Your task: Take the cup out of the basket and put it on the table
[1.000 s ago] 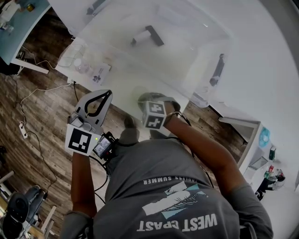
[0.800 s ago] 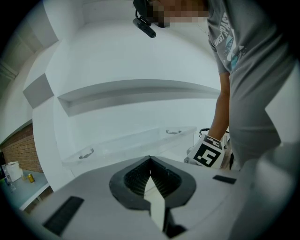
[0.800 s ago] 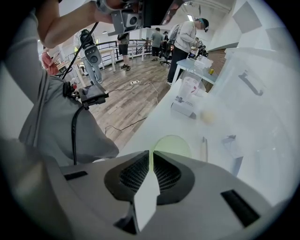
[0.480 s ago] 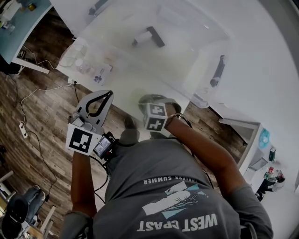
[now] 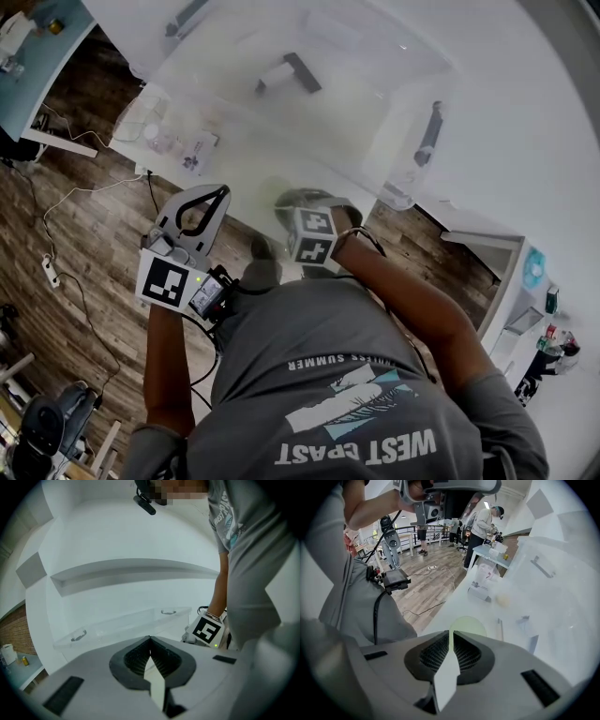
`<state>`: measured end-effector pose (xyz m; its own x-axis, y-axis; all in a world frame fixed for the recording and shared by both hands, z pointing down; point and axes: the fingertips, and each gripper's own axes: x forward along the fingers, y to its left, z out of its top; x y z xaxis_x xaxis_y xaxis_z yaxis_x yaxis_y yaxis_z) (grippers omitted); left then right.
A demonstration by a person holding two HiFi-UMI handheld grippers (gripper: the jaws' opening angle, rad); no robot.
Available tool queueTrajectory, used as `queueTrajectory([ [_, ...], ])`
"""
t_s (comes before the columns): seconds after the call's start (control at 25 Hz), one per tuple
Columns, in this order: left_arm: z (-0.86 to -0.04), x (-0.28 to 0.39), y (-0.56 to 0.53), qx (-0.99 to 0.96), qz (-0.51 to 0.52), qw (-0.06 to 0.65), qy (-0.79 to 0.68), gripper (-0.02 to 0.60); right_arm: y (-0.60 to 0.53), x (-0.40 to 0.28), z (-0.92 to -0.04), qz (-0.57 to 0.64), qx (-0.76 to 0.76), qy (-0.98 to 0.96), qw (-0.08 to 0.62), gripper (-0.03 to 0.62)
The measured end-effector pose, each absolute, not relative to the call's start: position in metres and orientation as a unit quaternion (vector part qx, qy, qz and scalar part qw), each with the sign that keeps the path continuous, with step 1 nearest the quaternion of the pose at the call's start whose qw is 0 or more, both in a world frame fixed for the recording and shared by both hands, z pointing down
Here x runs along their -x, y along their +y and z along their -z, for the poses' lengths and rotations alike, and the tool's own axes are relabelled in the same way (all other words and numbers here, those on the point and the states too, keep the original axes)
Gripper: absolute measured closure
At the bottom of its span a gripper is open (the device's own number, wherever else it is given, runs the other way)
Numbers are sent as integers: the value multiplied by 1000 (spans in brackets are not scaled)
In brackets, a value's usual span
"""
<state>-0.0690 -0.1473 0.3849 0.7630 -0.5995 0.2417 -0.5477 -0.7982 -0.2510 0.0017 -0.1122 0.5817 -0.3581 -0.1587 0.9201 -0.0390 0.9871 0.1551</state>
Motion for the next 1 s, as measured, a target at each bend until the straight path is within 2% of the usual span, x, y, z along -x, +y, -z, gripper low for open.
queueTrajectory([
  [1.0,-390,52,-165,940,155,73,295,572,-125,-28,-591,23,-80,-824,560,556],
])
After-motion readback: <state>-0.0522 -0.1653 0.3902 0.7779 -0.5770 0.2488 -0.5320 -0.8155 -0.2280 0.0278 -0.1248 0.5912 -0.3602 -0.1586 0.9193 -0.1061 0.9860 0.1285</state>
